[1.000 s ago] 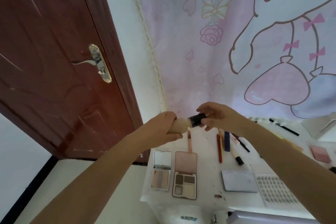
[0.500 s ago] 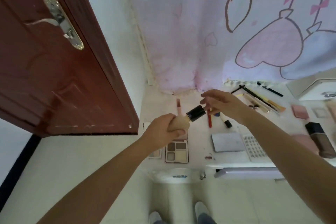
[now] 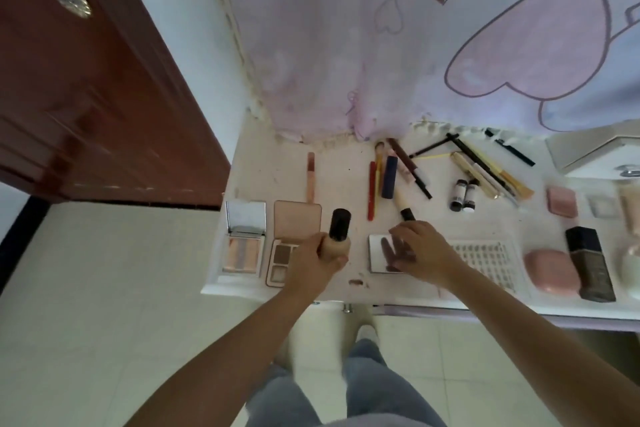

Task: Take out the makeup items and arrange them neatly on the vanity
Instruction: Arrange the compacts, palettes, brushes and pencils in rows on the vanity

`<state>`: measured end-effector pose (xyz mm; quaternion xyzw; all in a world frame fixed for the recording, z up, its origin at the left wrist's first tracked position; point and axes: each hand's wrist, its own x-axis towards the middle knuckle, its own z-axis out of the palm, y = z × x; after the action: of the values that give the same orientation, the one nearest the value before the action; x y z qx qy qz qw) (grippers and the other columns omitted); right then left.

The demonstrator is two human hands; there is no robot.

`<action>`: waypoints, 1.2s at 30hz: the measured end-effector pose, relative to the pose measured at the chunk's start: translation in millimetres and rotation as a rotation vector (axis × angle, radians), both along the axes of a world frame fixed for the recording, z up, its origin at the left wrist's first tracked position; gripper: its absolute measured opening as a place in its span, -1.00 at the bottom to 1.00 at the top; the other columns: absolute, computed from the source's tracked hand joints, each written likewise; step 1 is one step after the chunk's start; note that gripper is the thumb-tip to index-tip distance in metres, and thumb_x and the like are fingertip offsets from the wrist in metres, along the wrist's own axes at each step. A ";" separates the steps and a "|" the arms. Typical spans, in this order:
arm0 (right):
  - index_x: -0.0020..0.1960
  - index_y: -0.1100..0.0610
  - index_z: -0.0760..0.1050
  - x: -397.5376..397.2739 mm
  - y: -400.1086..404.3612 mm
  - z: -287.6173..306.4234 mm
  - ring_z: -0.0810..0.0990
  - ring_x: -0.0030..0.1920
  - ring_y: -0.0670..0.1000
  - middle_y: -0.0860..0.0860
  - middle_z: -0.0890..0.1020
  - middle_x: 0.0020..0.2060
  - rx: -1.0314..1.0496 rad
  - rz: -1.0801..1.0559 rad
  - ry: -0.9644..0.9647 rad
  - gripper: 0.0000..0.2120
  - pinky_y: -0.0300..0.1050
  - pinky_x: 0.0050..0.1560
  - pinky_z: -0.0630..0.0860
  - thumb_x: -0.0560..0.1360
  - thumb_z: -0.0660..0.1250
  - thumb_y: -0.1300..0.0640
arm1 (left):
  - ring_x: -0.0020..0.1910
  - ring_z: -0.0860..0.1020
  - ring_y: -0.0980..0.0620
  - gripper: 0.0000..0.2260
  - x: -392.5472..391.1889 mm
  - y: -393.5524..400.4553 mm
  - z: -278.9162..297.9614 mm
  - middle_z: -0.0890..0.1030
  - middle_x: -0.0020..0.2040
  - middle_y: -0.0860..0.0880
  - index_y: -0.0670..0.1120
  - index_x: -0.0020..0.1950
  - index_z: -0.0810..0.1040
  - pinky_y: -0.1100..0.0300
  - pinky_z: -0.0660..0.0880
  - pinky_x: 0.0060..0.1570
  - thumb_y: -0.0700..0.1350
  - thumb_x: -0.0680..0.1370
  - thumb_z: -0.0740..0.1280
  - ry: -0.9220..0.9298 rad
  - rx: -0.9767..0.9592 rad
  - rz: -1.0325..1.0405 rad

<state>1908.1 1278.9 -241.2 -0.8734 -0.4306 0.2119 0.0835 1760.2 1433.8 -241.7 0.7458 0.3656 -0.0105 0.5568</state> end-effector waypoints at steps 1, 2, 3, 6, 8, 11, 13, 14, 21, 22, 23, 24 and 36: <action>0.17 0.12 0.46 6.3 -5.3 -12.5 0.59 0.05 0.22 0.16 0.61 0.02 -0.014 0.086 -0.010 -0.33 0.08 0.07 0.53 0.12 0.60 0.01 | -0.13 0.51 0.08 -0.81 4.7 -3.4 -2.6 0.52 -0.18 0.03 -0.10 0.00 0.47 0.27 0.42 -0.04 -0.26 0.44 0.40 -0.035 0.001 0.050; 0.15 0.08 0.41 12.5 -9.6 -21.4 0.61 -0.01 0.24 0.17 0.62 0.00 -0.053 0.145 0.006 -0.23 0.14 -0.03 0.58 0.02 0.62 -0.04 | -0.15 0.49 0.11 -0.83 9.0 -7.5 -4.2 0.52 -0.20 0.04 -0.10 -0.02 0.47 0.35 0.41 -0.05 -0.25 0.45 0.40 -0.043 0.012 0.100; 0.16 0.06 0.36 16.3 -11.8 -26.1 0.61 0.00 0.24 0.18 0.61 0.02 -0.071 0.202 -0.029 -0.18 0.18 -0.05 0.58 -0.01 0.61 -0.07 | -0.19 0.48 0.15 -0.82 12.9 -11.6 -6.2 0.51 -0.22 0.06 -0.09 -0.04 0.46 0.48 0.38 -0.13 -0.22 0.45 0.41 -0.044 0.040 0.156; 0.38 0.06 0.25 17.4 -12.9 -22.2 0.35 0.33 0.22 0.17 0.37 0.34 -0.128 0.329 -0.010 -0.18 0.17 0.36 0.25 0.22 0.50 -0.12 | -0.16 0.49 0.11 -0.78 18.8 -24.4 -11.5 0.52 -0.20 0.05 -0.12 -0.01 0.48 0.51 0.35 -0.25 -0.17 0.42 0.45 0.006 0.124 0.306; 0.45 0.08 0.17 17.9 -14.6 -23.4 0.18 0.43 0.14 0.09 0.19 0.44 -0.180 0.361 -0.033 -0.25 0.02 0.45 0.06 0.36 0.39 -0.12 | -0.07 0.51 0.06 -0.70 21.9 -31.4 -16.8 0.59 -0.09 -0.03 -0.16 0.08 0.51 0.37 0.38 -0.07 -0.17 0.40 0.47 0.006 0.165 0.351; 0.28 0.13 0.34 15.0 -16.5 -30.6 0.52 0.17 0.24 0.22 0.49 0.24 -0.135 0.388 -0.048 -0.35 0.19 0.18 0.48 0.28 0.40 -0.10 | -0.03 0.53 -0.01 -0.68 27.6 -39.6 -19.0 0.61 0.00 -0.10 -0.19 0.13 0.51 0.22 0.42 -0.03 -0.20 0.40 0.45 0.008 0.200 0.428; 0.20 0.10 0.35 11.2 -14.5 -39.5 0.61 0.05 0.19 0.19 0.58 0.13 -0.144 0.416 -0.124 -0.49 0.12 -0.01 0.58 0.33 0.25 -0.11 | -0.06 0.51 -0.01 -0.70 31.5 -43.6 -18.7 0.60 -0.01 -0.11 -0.20 0.12 0.50 0.22 0.40 -0.08 -0.20 0.42 0.44 0.010 0.218 0.470; 0.21 0.10 0.33 7.7 -12.4 -40.4 0.61 0.06 0.18 0.18 0.59 0.15 -0.185 0.433 -0.146 -0.52 0.12 -0.01 0.57 0.37 0.14 -0.12 | -0.06 0.51 -0.02 -0.71 32.6 -45.5 -18.4 0.60 -0.01 -0.11 -0.21 0.11 0.49 0.23 0.38 -0.09 -0.20 0.43 0.43 0.010 0.225 0.482; 0.27 0.13 0.30 2.7 -13.6 -47.8 0.58 0.14 0.19 0.18 0.56 0.20 -0.205 0.480 -0.243 -0.52 0.14 0.03 0.55 0.52 -0.07 -0.13 | 0.15 0.50 -0.04 -0.58 21.7 -55.8 -25.8 0.54 0.15 -0.10 -0.20 0.25 0.42 0.17 0.43 0.16 -0.24 0.43 0.42 -0.014 0.217 0.516; 0.27 0.13 0.30 3.6 -13.8 -46.6 0.58 0.14 0.19 0.19 0.56 0.20 -0.219 0.485 -0.223 -0.50 0.14 0.03 0.54 0.47 -0.02 -0.14 | 0.14 0.49 -0.03 -0.58 17.6 -58.9 -26.0 0.53 0.15 -0.10 -0.20 0.26 0.41 0.13 0.45 0.17 -0.24 0.43 0.41 -0.016 0.230 0.527; 0.27 0.11 0.31 5.1 -14.9 -46.1 0.59 0.13 0.20 0.20 0.56 0.19 -0.227 0.487 -0.202 -0.48 0.15 0.02 0.54 0.42 0.03 -0.15 | 0.12 0.49 -0.02 -0.58 12.8 -63.0 -24.8 0.52 0.13 -0.09 -0.20 0.26 0.40 0.12 0.46 0.16 -0.25 0.44 0.40 -0.015 0.244 0.539; 0.26 0.09 0.32 7.1 -16.1 -43.5 0.59 0.11 0.20 0.20 0.57 0.17 -0.227 0.477 -0.190 -0.47 0.16 0.02 0.54 0.37 0.07 -0.15 | 0.08 0.48 -0.01 -0.60 7.9 -67.9 -23.5 0.50 0.10 -0.08 -0.20 0.26 0.39 0.13 0.47 0.13 -0.25 0.45 0.39 -0.016 0.257 0.545; 0.18 0.20 0.52 40.5 -11.3 9.1 0.56 0.00 0.14 0.13 0.60 0.02 0.128 0.415 0.093 -0.49 -0.20 0.00 0.38 0.34 0.39 -0.08 | -0.04 0.46 0.11 -0.59 17.4 -94.3 4.2 0.47 0.03 0.01 -0.14 0.36 0.32 0.34 0.42 -0.01 -0.14 0.53 0.30 0.071 0.048 0.131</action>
<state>1948.6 1267.6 -232.0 -0.7484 -0.6092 0.2366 0.1133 1777.6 1339.6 -237.5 0.7324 0.4332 0.0083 0.5252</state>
